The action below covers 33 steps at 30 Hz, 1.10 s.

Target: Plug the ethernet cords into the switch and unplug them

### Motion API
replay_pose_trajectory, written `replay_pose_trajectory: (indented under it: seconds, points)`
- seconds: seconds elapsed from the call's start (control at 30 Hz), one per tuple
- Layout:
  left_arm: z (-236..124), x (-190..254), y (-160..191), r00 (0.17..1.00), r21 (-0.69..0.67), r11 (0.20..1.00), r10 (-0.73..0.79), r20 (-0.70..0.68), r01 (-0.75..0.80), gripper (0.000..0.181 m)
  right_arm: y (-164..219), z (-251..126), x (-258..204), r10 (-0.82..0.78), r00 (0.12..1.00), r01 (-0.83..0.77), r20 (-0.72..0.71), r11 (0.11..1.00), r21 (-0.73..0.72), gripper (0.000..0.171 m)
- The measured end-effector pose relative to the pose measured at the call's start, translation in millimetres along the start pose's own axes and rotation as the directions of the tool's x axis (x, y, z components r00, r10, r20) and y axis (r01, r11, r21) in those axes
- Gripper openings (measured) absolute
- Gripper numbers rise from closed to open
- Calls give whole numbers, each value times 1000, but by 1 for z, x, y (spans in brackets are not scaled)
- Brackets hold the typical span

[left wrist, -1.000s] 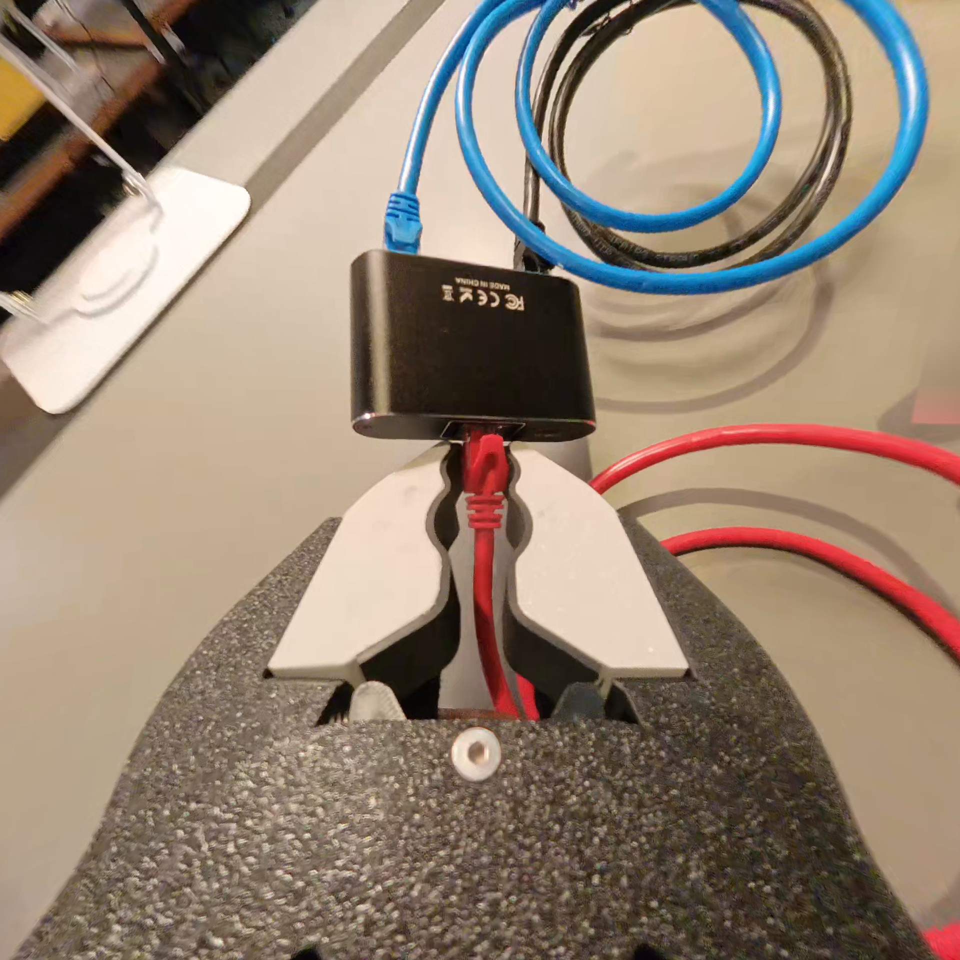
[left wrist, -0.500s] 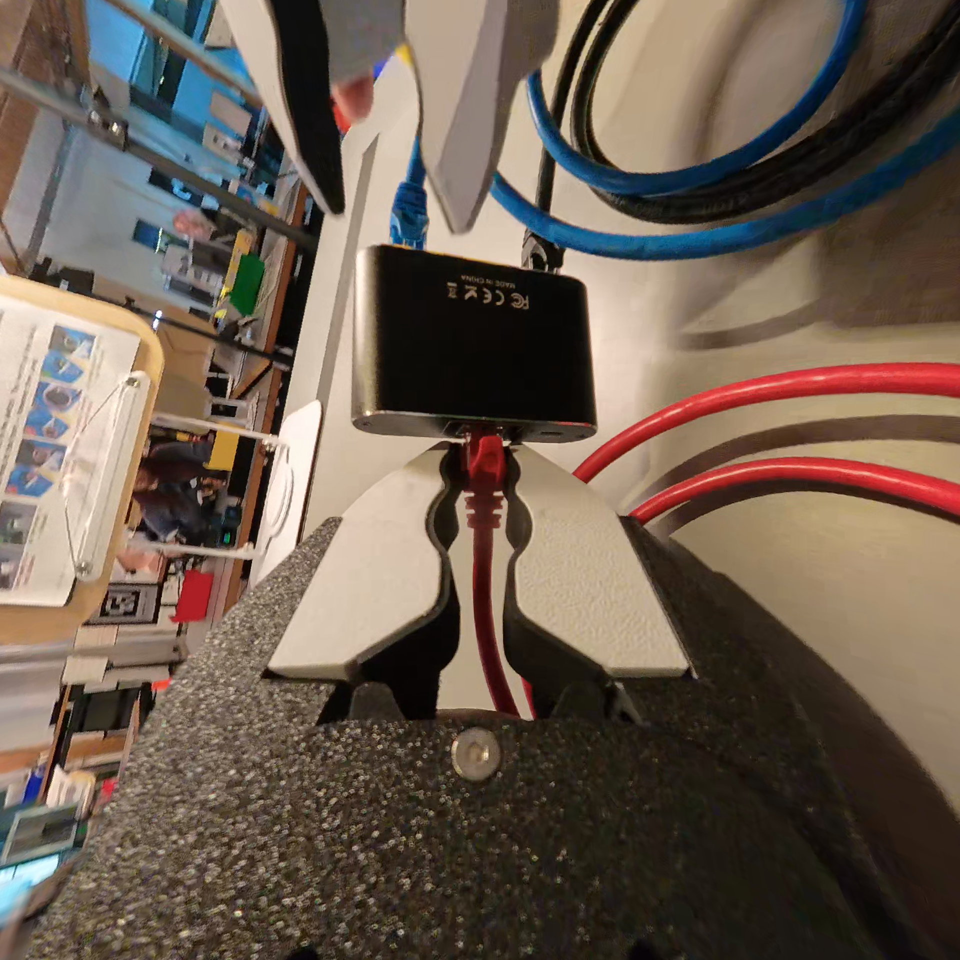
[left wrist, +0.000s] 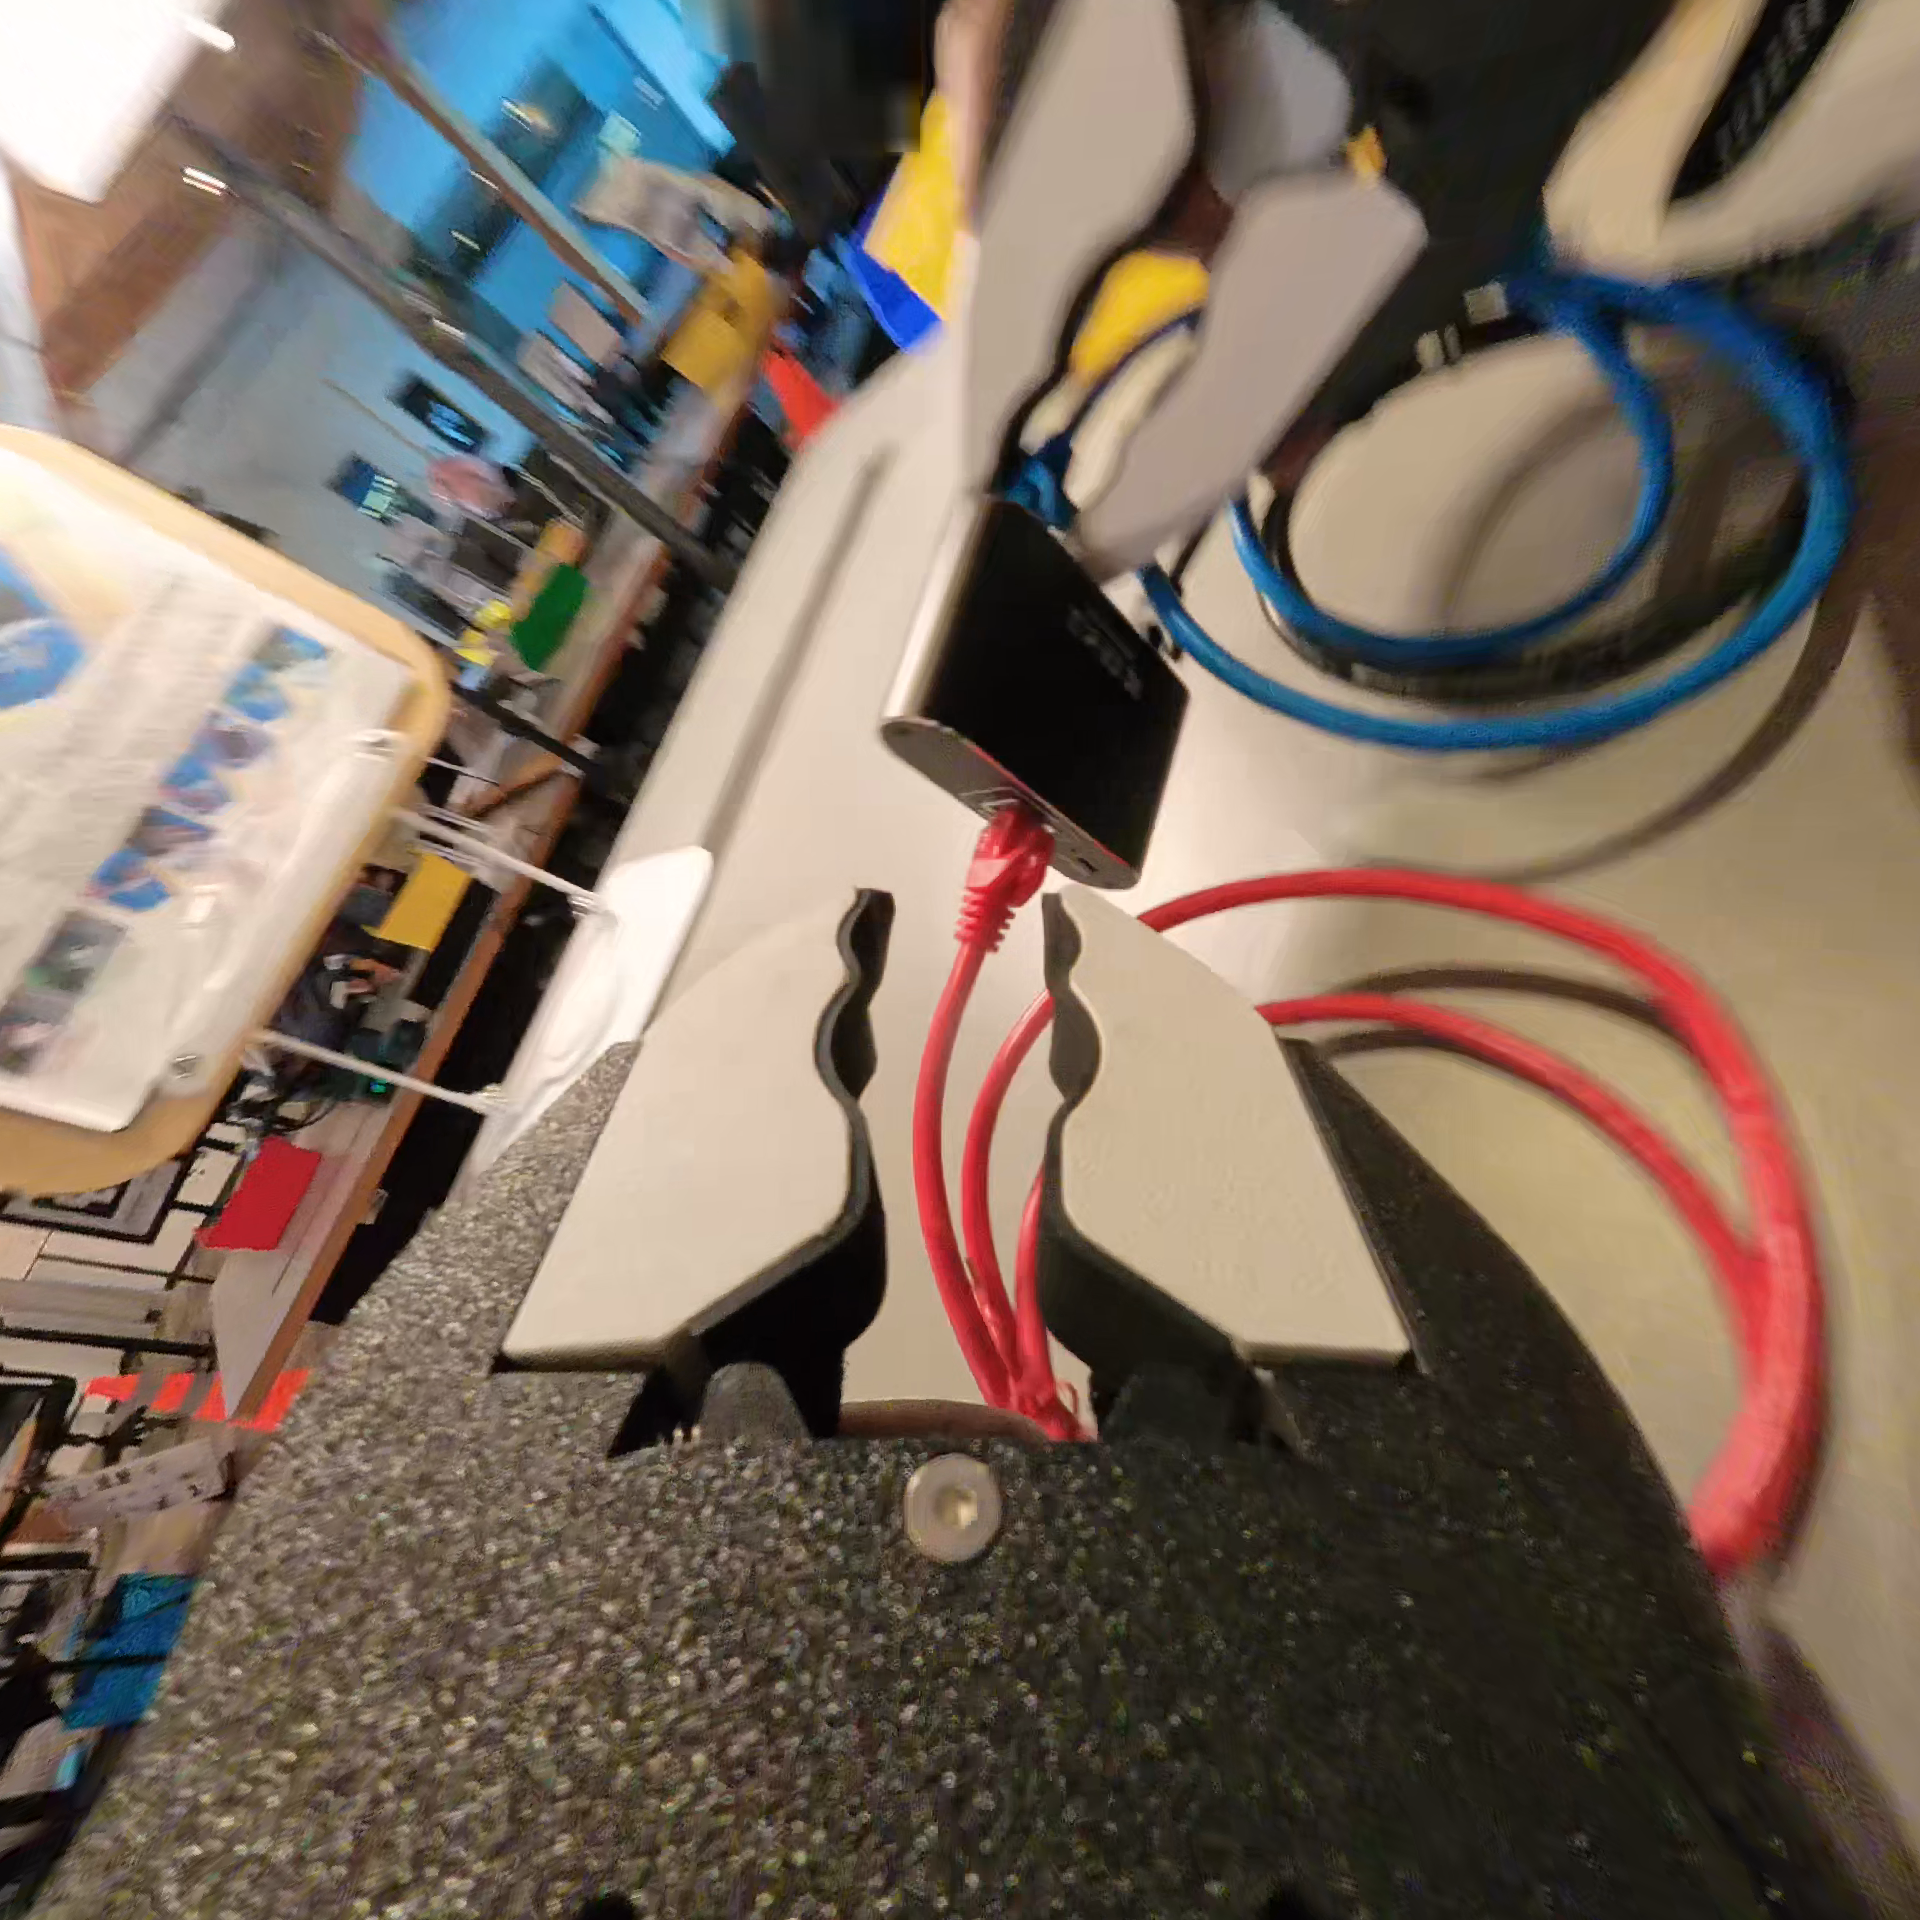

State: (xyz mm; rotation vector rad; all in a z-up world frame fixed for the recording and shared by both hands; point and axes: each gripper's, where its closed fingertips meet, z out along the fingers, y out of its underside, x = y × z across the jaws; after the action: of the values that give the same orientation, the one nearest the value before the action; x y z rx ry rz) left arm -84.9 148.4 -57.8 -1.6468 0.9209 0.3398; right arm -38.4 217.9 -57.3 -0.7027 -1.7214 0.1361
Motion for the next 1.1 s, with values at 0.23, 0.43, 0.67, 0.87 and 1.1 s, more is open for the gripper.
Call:
replay_pose_trajectory:
  seconds: [0.23,0.43,0.67,0.87,1.1]
  points:
    - [-52,-47,-60,967,384,912,-213,137,146,29,2,-24,70,-64,904,53,-422,998,-38,17]
    - [-24,-21,-60,988,286,953,-125,89,95,46,-14,-11,42,-167,923,170,-347,985,-24,16]
    - [-10,-16,-57,987,197,980,-55,148,25,52,-42,-6,19,-243,913,268,-329,963,34,16]
    - [-10,-3,-53,988,139,985,85,129,-103,28,-58,-6,10,-340,860,381,-381,924,36,16]
    - [-1,-6,-32,977,-25,989,145,157,-143,48,-65,-8,6,-402,814,460,-420,887,44,17]
